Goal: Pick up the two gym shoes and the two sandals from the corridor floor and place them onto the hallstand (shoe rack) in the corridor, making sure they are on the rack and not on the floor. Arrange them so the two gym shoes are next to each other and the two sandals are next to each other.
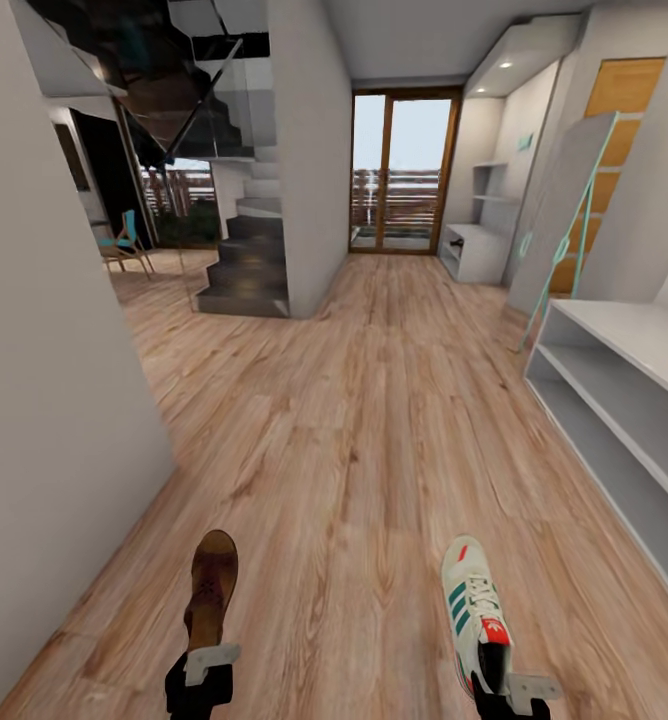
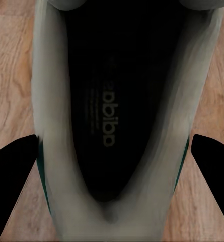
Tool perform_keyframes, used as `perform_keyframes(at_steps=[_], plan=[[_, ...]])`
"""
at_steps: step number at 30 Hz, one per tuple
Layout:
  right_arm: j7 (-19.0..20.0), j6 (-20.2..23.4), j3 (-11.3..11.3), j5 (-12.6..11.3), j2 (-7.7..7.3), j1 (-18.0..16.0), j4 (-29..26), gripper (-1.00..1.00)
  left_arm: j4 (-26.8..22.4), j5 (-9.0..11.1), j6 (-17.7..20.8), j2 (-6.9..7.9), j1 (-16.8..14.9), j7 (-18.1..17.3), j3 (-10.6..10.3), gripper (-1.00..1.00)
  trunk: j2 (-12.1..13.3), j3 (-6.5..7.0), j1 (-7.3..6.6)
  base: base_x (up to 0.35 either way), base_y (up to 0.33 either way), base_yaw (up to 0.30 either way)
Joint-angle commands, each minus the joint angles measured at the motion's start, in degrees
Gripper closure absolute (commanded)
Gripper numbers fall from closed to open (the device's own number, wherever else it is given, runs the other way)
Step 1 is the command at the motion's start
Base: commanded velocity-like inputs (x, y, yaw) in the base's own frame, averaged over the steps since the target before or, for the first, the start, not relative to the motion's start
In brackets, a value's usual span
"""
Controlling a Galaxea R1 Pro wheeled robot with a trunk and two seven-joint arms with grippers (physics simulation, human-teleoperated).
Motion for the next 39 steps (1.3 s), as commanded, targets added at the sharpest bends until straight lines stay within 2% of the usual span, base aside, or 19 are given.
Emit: perform_keyframes(at_steps=[1,8,17,39], plan=[[0.40,-0.22,-0.48,0.22,0.04,-0.05,0.03,1.00,0.03,-0.58,-0.14,-0.06,-0.04,0.09,0.37,1.00,-0.02,-0.05,0.02,0.336,0.000,0.000],[0.40,-0.22,-0.48,0.22,0.06,-0.05,0.03,1.00,0.03,-0.58,-0.14,-0.06,-0.04,0.08,0.37,1.00,-0.02,-0.05,0.02,0.336,0.000,-0.021],[0.42,-0.22,-0.48,0.22,0.22,-0.05,0.03,1.00,0.03,-0.58,-0.14,-0.06,-0.05,0.08,0.38,1.00,-0.02,-0.05,0.02,0.336,0.000,-0.191],[0.42,-0.22,-0.48,0.22,0.22,-0.05,0.03,1.00,0.03,-0.58,-0.14,-0.06,-0.04,0.10,0.38,1.00,-0.02,-0.05,0.02,0.336,0.000,-0.005]])
